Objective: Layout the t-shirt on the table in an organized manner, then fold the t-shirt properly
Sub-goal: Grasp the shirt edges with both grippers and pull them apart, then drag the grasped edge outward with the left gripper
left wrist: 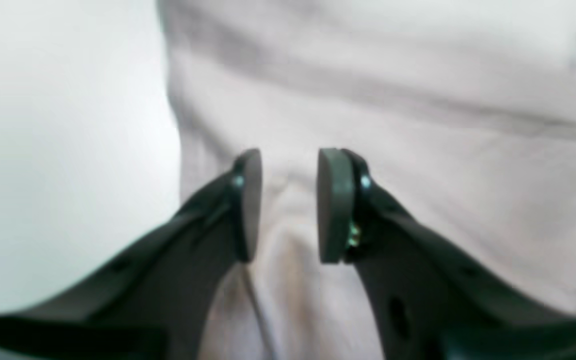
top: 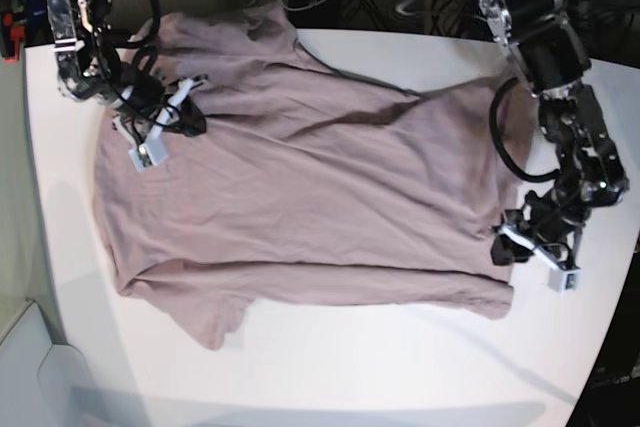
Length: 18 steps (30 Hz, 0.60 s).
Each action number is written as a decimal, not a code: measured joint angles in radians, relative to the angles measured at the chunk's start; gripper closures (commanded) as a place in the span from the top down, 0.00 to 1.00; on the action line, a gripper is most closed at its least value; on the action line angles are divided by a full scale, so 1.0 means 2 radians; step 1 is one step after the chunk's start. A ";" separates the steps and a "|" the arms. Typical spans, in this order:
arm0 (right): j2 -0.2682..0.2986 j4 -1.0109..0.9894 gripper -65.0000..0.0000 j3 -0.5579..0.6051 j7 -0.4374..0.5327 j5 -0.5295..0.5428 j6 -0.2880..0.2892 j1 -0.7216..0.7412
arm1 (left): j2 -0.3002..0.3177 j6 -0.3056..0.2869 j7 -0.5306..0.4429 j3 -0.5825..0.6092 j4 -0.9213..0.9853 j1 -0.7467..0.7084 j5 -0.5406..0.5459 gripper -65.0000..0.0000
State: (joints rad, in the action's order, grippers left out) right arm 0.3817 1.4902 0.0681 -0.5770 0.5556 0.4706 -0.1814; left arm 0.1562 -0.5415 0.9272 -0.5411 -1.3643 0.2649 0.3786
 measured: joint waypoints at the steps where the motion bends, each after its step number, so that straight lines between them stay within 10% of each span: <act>1: 0.000 0.000 0.00 0.000 0.000 0.000 0.000 0.000 | -0.001 0.002 0.008 0.000 -0.038 -0.016 0.015 0.29; 7: -0.002 0.002 0.00 0.000 -0.003 -0.001 0.000 0.002 | -0.008 0.001 0.041 0.002 -0.190 -0.157 0.037 0.30; 18: -0.003 0.050 0.00 0.000 -0.010 -0.009 0.000 0.002 | -0.018 -0.002 0.039 -0.131 -0.259 -0.318 0.125 0.66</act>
State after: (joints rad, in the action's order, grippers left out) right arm 0.3763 1.5898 0.0681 -0.5964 0.5377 0.4706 -0.1783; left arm 0.1204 -0.5457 1.0046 -0.8040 -1.8832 -0.3702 0.6277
